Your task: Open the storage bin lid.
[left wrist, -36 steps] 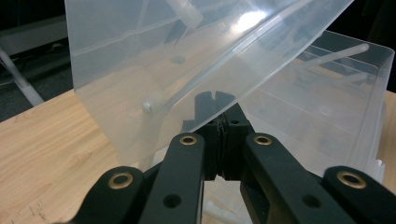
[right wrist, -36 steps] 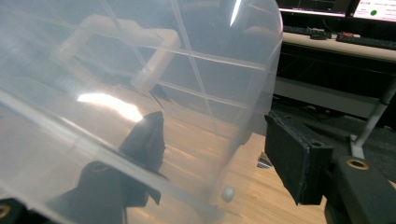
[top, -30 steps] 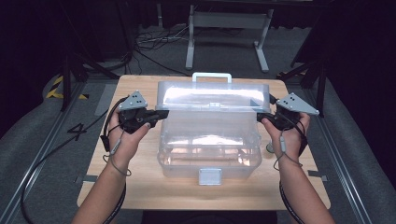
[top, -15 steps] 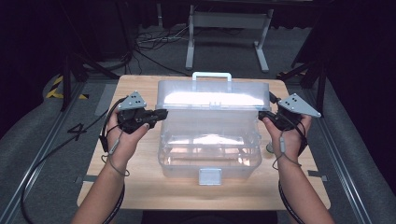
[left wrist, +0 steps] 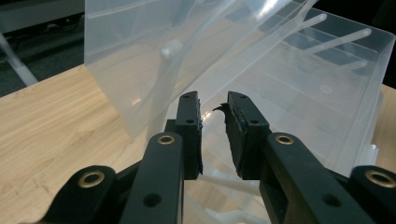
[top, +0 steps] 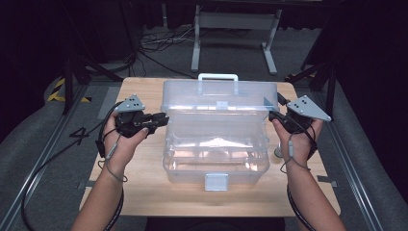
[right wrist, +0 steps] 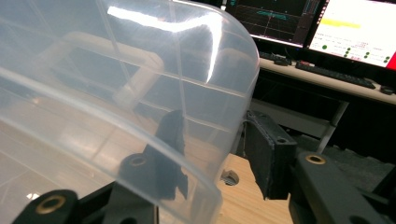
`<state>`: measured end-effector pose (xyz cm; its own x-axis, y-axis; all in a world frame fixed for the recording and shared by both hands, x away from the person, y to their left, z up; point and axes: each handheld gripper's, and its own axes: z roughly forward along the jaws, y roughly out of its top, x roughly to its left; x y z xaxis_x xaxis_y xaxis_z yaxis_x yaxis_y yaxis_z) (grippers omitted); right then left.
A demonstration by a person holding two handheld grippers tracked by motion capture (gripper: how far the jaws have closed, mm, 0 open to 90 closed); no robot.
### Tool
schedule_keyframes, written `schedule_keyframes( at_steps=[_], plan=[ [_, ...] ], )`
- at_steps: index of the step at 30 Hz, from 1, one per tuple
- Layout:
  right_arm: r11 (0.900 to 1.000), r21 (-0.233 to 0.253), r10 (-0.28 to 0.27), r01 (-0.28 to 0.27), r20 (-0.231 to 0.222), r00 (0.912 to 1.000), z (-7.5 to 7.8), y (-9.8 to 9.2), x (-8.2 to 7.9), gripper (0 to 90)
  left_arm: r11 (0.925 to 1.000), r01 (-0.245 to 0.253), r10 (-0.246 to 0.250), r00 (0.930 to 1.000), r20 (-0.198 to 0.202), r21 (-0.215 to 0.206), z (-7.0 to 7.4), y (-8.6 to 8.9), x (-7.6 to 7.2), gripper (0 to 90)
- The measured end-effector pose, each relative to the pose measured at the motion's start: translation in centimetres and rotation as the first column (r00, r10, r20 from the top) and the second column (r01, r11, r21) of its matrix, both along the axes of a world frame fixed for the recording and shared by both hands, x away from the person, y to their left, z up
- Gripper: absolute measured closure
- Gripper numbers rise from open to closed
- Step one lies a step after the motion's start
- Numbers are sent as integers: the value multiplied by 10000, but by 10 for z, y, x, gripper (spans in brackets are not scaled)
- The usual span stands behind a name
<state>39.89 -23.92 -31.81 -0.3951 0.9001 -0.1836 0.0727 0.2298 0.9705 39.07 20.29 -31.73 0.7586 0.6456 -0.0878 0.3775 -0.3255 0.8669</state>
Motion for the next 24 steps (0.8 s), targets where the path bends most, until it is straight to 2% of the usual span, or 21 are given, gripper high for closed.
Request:
schedule_keyframes(
  at_steps=[12, 23, 24],
  plan=[
    [9997, -226, -61, 64, 101, 9999, 9, -4, 3, 705, 9986, -532, 533, 9982, -288, 33, -6, 17, -9, 748],
    [9999, -107, -5, 6, 82, 10000, 10, -7, 10, 735, 9956, -938, 938, 9948, -394, 23, -9, 29, -15, 750],
    [9997, -223, -32, 33, 63, 10000, 11, -7, 11, 742, 9954, -952, 953, 9947, -378, 58, -9, 30, -15, 750]
  ],
)
